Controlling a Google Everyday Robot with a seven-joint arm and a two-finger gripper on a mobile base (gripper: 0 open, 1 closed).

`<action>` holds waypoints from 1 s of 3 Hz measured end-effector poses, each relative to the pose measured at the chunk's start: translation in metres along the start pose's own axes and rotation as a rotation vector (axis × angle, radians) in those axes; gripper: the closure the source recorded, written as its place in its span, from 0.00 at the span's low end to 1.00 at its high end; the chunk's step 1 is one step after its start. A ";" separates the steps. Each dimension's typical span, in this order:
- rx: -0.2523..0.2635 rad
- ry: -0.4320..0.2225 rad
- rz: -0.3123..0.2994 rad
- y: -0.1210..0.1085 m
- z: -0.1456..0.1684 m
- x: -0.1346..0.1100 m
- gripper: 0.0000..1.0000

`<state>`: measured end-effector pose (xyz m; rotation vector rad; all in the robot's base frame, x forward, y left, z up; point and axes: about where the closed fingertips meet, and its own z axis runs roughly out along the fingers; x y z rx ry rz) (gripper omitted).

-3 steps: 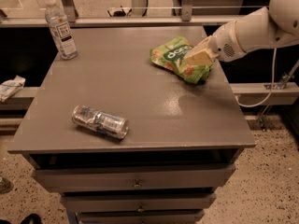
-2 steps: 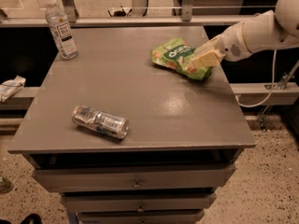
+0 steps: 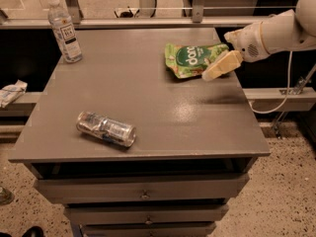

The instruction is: Move green rice chip bag near redbull can

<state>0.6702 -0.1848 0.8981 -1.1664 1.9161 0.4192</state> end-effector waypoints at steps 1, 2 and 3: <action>0.001 0.000 -0.006 -0.001 0.002 -0.001 0.00; 0.006 0.006 -0.023 -0.008 0.013 0.002 0.00; 0.029 0.017 -0.034 -0.023 0.021 0.006 0.00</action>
Offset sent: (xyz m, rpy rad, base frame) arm 0.0236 -0.0003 -0.0121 -0.0365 -0.0347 0.0044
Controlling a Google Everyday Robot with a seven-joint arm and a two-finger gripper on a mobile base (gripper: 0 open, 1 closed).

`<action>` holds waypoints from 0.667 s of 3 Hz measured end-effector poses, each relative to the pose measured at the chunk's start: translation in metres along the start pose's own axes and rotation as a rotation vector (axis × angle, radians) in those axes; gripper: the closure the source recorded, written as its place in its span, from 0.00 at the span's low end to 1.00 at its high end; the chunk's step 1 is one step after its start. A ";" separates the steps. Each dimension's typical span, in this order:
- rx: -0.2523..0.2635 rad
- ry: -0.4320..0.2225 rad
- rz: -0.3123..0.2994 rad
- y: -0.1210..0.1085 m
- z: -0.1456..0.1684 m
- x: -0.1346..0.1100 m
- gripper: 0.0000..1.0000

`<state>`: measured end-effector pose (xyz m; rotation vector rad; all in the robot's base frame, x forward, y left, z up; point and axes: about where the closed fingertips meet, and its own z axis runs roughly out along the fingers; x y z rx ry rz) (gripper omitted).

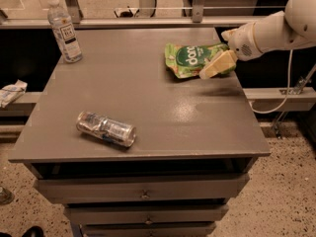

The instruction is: Move green rice chip bag near redbull can

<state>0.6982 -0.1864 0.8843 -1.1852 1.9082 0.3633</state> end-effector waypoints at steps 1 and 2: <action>0.020 0.036 -0.010 -0.013 0.009 0.014 0.03; 0.022 0.054 -0.015 -0.014 0.015 0.024 0.25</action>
Offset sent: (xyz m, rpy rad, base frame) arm 0.0158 -0.0223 -0.0333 -0.0809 0.0041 -0.0292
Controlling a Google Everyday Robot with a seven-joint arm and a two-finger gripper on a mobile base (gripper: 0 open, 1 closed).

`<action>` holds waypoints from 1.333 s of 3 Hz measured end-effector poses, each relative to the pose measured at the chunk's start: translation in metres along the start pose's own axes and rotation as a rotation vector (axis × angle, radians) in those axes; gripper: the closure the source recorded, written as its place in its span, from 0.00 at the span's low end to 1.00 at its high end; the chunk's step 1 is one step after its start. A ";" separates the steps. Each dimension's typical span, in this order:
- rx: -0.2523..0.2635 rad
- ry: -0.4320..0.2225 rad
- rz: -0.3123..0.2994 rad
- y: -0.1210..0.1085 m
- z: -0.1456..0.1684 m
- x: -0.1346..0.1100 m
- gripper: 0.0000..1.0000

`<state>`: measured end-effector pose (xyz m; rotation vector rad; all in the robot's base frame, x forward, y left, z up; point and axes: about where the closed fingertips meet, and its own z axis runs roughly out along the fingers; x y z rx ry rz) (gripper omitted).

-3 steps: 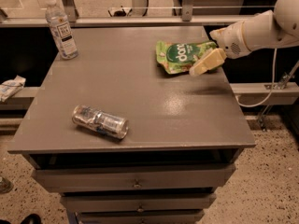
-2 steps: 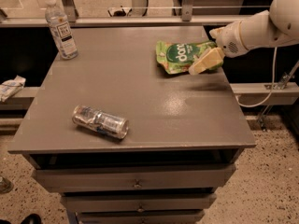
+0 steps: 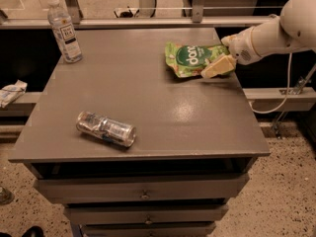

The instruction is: Move green rice chip bag near redbull can

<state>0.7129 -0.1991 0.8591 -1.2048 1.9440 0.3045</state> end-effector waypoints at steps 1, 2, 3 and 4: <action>0.008 -0.003 -0.021 0.002 -0.005 -0.001 0.49; 0.028 -0.004 -0.078 0.012 -0.017 -0.014 0.72; 0.022 -0.015 -0.133 0.035 -0.027 -0.033 0.95; 0.010 -0.012 -0.170 0.070 -0.038 -0.050 1.00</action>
Offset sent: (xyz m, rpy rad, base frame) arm -0.0384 0.0135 0.0490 -0.0982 -0.1390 0.0599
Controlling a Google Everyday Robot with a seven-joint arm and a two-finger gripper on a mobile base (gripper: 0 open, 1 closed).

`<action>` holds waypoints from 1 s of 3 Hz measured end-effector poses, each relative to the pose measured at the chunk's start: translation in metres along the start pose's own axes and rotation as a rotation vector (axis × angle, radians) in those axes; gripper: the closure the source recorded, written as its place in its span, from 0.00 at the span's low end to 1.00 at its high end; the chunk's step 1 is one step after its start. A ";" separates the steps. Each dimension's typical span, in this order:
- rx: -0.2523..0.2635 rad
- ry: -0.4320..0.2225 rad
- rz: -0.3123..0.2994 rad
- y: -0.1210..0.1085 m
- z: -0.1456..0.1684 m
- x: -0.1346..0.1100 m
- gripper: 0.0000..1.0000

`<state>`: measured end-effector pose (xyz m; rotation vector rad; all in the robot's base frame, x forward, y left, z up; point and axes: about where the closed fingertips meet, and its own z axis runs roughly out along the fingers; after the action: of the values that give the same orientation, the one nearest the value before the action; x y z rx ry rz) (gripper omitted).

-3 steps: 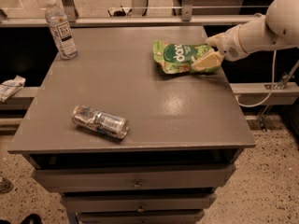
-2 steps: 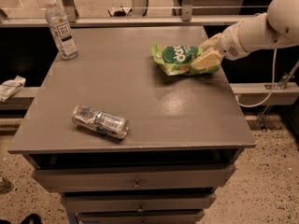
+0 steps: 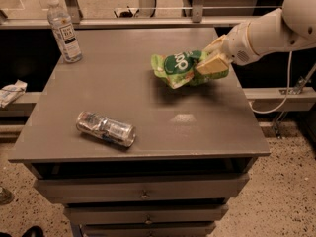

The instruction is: Move green rice chip bag near redbull can

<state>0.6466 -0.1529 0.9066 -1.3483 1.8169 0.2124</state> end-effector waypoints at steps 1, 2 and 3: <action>-0.025 0.028 0.000 0.035 0.000 -0.015 1.00; -0.076 0.048 0.023 0.075 0.006 -0.026 1.00; -0.101 0.051 0.035 0.094 0.009 -0.033 1.00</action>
Offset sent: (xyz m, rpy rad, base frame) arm -0.0836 0.0705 -0.0184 -0.0264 0.1364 0.0240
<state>0.5732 -0.0861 0.8931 -1.4041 1.8945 0.2945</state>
